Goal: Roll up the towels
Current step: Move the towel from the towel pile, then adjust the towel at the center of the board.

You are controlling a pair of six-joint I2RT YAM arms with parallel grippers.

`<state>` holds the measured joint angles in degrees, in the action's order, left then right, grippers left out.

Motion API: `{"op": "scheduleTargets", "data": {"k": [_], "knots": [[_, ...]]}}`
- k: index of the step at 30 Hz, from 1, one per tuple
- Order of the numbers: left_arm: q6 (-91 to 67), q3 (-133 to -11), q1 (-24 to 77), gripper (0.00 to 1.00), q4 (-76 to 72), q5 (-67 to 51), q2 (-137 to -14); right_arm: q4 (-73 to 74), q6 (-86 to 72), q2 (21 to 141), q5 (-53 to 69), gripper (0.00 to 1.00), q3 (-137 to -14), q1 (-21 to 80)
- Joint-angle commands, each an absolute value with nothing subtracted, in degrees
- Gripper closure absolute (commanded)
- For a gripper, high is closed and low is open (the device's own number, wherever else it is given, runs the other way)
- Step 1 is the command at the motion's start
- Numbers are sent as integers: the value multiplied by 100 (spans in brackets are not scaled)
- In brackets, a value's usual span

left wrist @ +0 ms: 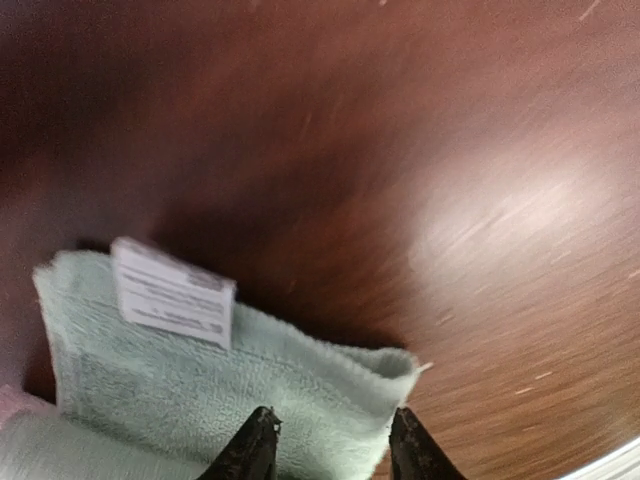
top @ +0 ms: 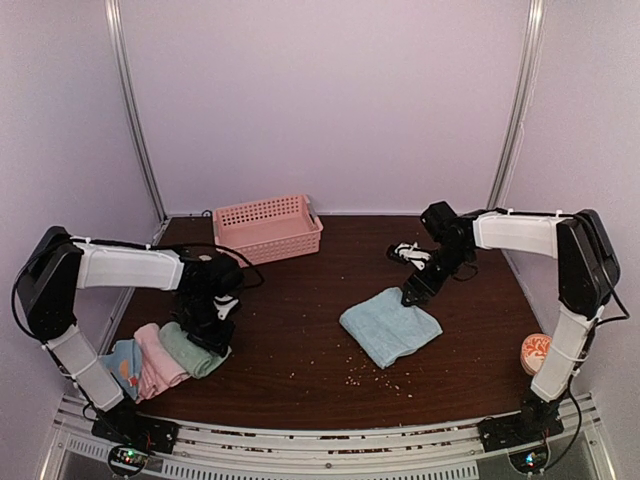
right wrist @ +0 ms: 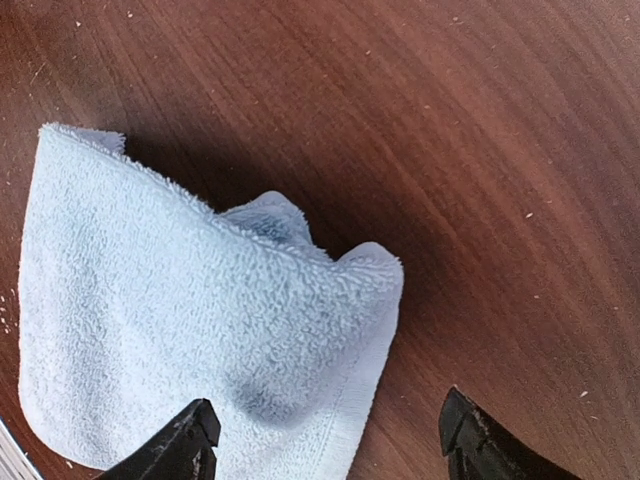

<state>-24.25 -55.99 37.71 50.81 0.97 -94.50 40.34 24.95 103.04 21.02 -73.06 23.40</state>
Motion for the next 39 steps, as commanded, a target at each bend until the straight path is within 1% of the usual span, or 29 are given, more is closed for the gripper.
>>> {"op": "scheduleTargets", "data": {"k": [1, 2, 3, 5, 6, 9, 10, 12, 13, 16, 19, 22, 24, 26, 29, 32, 34, 37, 39], "knots": [[-2091, -6308, 3840, 58, 4244, -481, -9437, 4200, 2500, 10497, 2514, 21, -7194, 2337], [-2002, -6397, 3854, 57, 4052, -641, -9465, 4141, 2449, 10547, 2518, 23, -7209, 2338], [-1954, -6491, 3869, 57, 3870, -722, -9512, 4086, 2385, 10618, 2498, 28, -7254, 2338], [-1938, -6702, 3878, 56, 3663, -717, -9637, 4063, 2280, 10752, 2471, 44, -7426, 2338], [-1905, -6815, 3887, 56, 3540, -722, -9702, 4084, 2250, 10815, 2501, 53, -7520, 2338], [-1814, -7007, 3917, 55, 3029, -694, -9808, 4123, 2136, 10977, 2680, 72, -7894, 2344], [-1818, -7063, 3913, 55, 2831, -650, -9849, 4148, 2109, 11052, 2759, 82, -8042, 2351], [-1890, -7161, 3911, 55, 2418, -533, -9923, 4274, 2055, 11238, 2887, 97, -8397, 2383], [-1938, -7214, 3914, 55, 2231, -527, -9968, 4426, 2072, 11324, 2926, 100, -8610, 2408], [-2030, -7534, 3916, 55, 2031, -631, -10130, 4916, 2196, 11303, 2962, 100, -9336, 2432], [-2028, -7691, 3918, 56, 1822, -706, -10151, 5258, 2426, 10854, 3005, 100, -10343, 2426], [-1933, -7835, 3917, 56, 1807, -489, -10116, 5348, 2777, 10253, 3751, 100, -11306, 2356], [-1887, -7865, 3913, 56, 1806, -276, -10048, 4831, 2594, 9683, 4339, 100, -11518, 2273], [-1881, -7862, 3914, 56, 1812, -61, -9974, 3892, 2263, 9199, 4516, 100, -11197, 2251], [-1936, -7729, 3912, 56, 1722, 142, -9802, 4241, 2629, 9381, 4353, 100, -11005, 2258], [-1941, -7492, 3919, 56, 1557, 212, -9572, 4896, 3445, 9303, 3944, 100, -9966, 2309], [-1917, -7358, 3914, 56, 1518, 284, -9433, 5217, 3802, 9049, 3777, 100, -9140, 2435], [-1734, -7216, 3915, 55, 1442, 151, -9379, 5159, 3651, 8581, 3821, 100, -8062, 2631], [-1502, -7194, 3913, 55, 1424, -213, -9499, 4995, 3220, 8412, 3979, 100, -7743, 2600]]}}
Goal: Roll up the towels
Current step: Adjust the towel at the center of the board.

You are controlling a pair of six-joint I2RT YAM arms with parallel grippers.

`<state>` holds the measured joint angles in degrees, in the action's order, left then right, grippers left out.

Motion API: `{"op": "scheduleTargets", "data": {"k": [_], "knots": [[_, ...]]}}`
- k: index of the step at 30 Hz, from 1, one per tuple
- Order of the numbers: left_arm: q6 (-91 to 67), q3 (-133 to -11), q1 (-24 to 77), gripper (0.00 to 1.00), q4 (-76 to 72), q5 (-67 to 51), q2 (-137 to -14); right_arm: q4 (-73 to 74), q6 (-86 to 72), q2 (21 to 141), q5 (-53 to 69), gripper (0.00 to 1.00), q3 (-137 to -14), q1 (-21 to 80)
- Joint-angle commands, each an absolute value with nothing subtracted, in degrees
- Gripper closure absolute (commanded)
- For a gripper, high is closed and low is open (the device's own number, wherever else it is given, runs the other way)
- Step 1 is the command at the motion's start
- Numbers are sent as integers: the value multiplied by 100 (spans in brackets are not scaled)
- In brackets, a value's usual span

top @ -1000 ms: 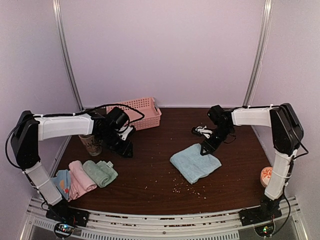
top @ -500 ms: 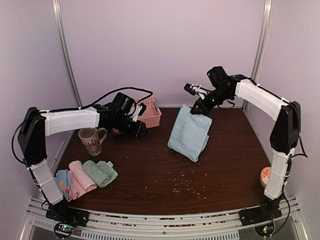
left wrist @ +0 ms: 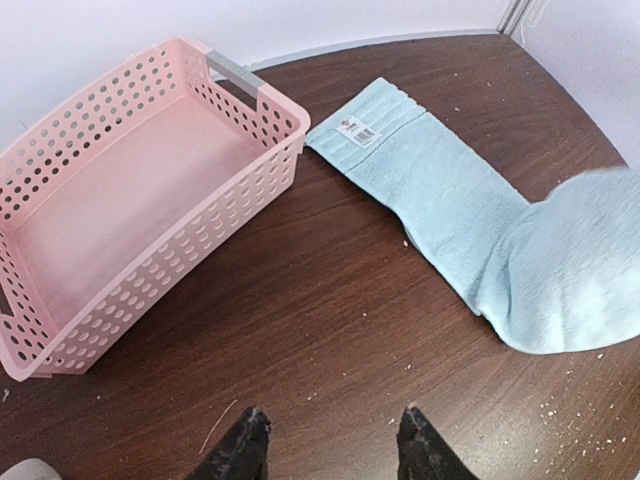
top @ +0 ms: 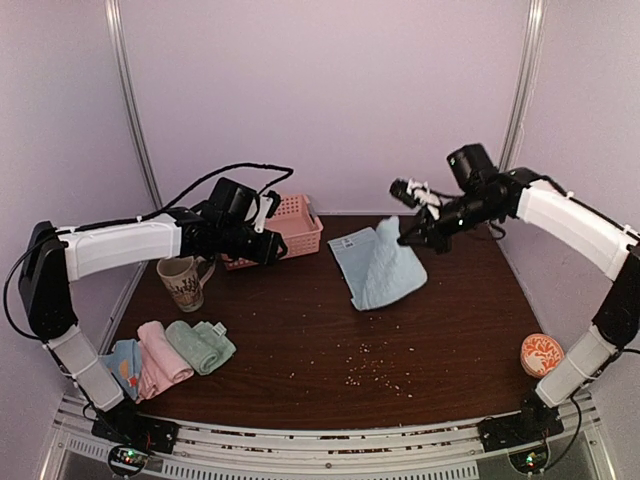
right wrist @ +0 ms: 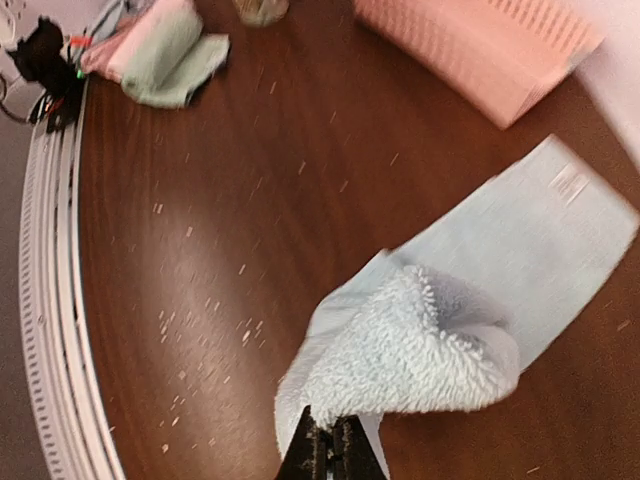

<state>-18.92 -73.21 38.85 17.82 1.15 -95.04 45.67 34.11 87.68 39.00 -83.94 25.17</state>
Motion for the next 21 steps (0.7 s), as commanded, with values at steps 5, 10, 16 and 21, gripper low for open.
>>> {"op": "scheduleTargets", "data": {"k": [5, 10, 16, 21], "knots": [[-664, -7020, 4020, 69, 1089, -1123, -9840, 4918, 2582, 8462, 3985, 100, -7670, 1737], [-538, -7332, 4168, 69, 1116, -1275, -10212, 4421, 1472, 8966, 2438, 100, -7779, 409], [-545, -7356, 4201, 67, 1079, -1206, -10350, 3942, 1033, 9084, 1100, 51, -7683, 403], [-527, -7398, 4202, 60, 1005, -1098, -10461, 4025, 1602, 9071, 2385, 40, -7827, 813]]}}
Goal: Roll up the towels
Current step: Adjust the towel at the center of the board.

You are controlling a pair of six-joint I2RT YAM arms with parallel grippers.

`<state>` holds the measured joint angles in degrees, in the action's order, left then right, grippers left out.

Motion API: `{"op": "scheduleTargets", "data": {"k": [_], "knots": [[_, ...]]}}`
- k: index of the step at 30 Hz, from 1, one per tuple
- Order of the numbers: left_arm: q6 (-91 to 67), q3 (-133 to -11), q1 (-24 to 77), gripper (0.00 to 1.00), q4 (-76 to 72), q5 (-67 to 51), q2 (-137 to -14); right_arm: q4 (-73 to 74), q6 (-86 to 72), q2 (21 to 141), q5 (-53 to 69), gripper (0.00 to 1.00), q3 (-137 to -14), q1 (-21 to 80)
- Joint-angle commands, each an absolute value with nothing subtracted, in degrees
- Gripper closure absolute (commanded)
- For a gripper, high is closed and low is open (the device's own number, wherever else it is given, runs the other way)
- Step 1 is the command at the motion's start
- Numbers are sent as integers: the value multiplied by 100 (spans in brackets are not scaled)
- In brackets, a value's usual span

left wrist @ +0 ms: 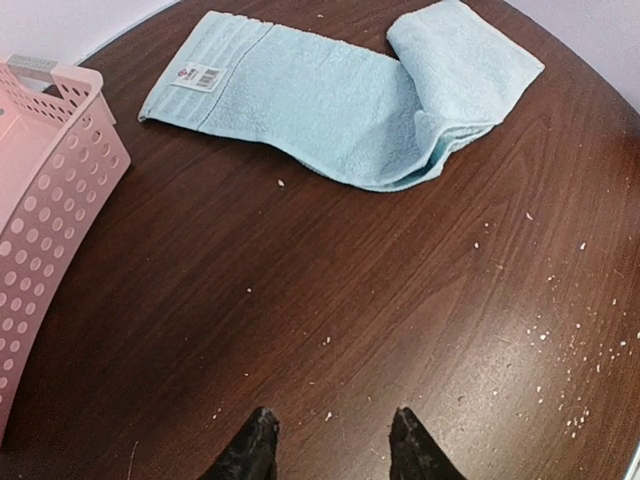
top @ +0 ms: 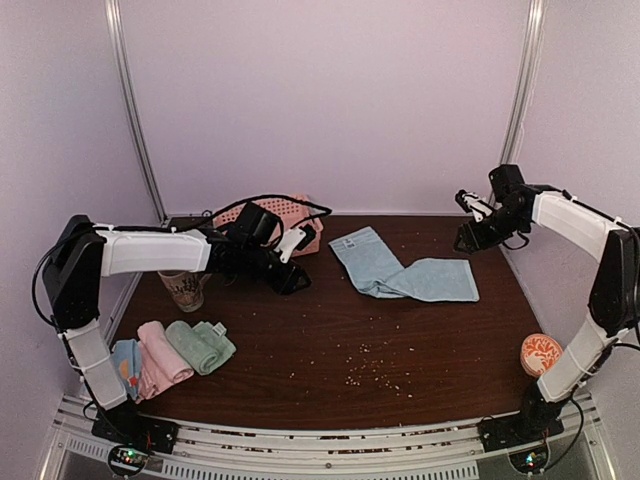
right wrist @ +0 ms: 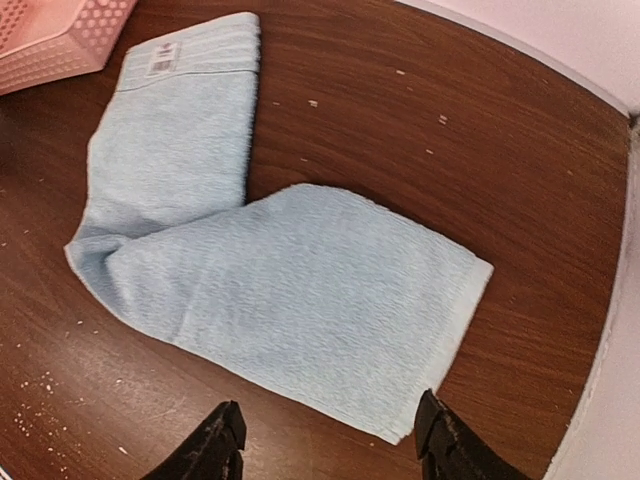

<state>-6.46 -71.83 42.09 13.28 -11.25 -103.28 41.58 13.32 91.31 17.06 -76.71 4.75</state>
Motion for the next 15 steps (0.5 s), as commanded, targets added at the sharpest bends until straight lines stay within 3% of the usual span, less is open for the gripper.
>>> {"op": "scheduleTargets", "data": {"k": [1, 3, 7, 15], "knots": [[-511, -7451, 4201, 58, 980, -1001, -10509, 4034, 1804, 9081, 2576, 40, -7786, 971], [-478, -7667, 4202, 52, 1047, -774, -10693, 4183, 2327, 9180, 2707, 40, -7697, 1335], [-466, -8257, 4193, 51, 1395, -556, -11145, 4191, 3050, 9510, 2117, 40, -7479, 2109], [-855, -7894, 4194, 52, 1019, -357, -10997, 3585, 2931, 10474, 1606, 43, -7769, 2749]]}}
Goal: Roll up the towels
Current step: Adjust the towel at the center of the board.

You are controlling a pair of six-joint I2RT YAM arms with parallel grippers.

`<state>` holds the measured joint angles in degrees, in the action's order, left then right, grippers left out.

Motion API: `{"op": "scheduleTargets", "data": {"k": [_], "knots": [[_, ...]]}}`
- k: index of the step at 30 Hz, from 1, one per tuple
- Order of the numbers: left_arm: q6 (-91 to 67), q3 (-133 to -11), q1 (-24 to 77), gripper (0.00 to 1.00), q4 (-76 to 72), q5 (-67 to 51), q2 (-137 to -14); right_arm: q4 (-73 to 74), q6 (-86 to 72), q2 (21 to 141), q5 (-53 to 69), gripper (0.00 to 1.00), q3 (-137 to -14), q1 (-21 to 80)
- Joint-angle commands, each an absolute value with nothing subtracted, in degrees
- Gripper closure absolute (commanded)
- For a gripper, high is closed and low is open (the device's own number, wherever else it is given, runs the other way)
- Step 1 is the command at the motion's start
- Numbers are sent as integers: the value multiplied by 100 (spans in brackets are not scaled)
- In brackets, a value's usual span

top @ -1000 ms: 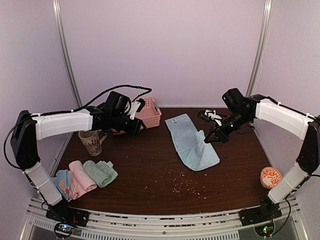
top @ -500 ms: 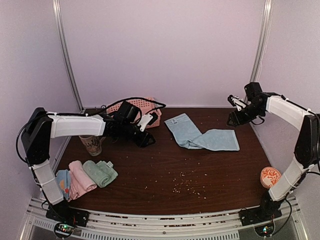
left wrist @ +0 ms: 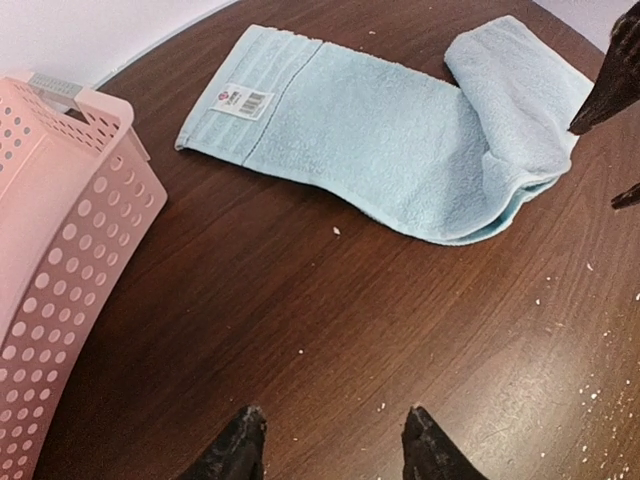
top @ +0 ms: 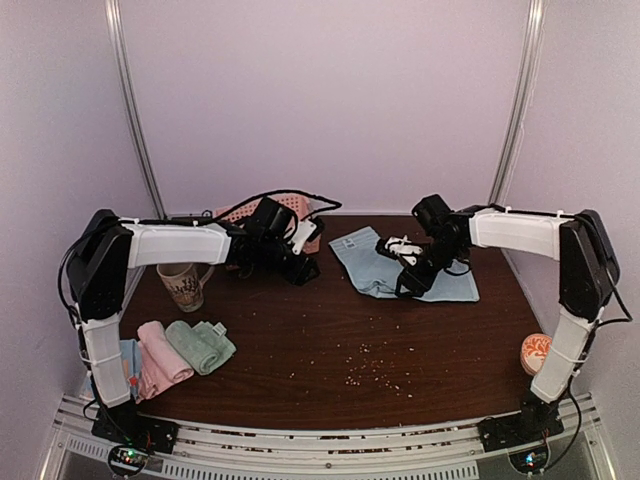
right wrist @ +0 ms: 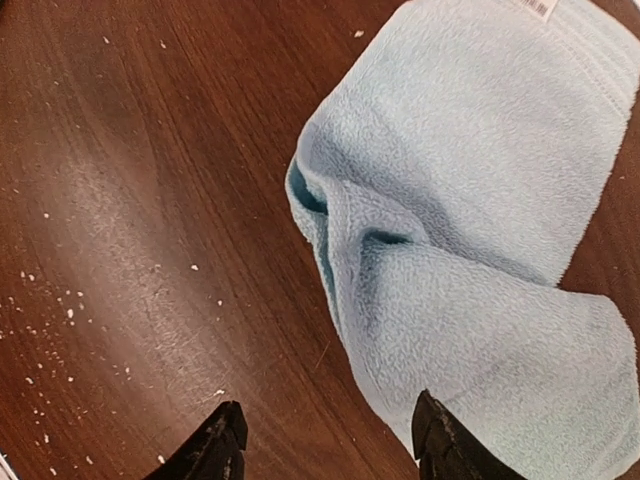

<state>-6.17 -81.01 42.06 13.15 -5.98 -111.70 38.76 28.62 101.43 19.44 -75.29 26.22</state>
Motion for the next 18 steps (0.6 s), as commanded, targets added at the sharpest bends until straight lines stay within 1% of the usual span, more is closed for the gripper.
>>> {"op": "scheduleTargets", "data": {"k": [1, 7, 8, 9, 12, 13, 14, 15, 18], "knots": [[-925, -7802, 4186, 52, 1016, -302, -10943, 3586, 2901, 10609, 1575, 43, -7869, 2779], [-1149, -7116, 4166, 52, 823, -250, -10488, 3470, 2876, 11183, 1353, 48, -8200, 2886], [-1159, -7050, 4166, 52, 798, -228, -10440, 3470, 2893, 11242, 1368, 52, -8231, 2903], [-1160, -7007, 4166, 53, 796, -204, -10408, 3478, 2918, 11302, 1366, 60, -8266, 2934], [-1163, -6945, 4154, 53, 837, -40, -10275, 3582, 2963, 11379, 1277, 89, -8462, 3075], [-1225, -6857, 4124, 53, 775, 29, -10183, 3707, 2995, 11363, 1253, 95, -8568, 3140], [-1383, -6663, 4057, 53, 618, 103, -10052, 3849, 3059, 11303, 1282, 99, -8704, 3225], [-1569, -6391, 3954, 53, 383, 80, -9880, 4015, 3139, 11207, 1406, 100, -8885, 3310], [-2037, -5686, 3401, 53, -198, -515, -9427, 4659, 3619, 10565, 2186, 100, -9288, 3658]]}}
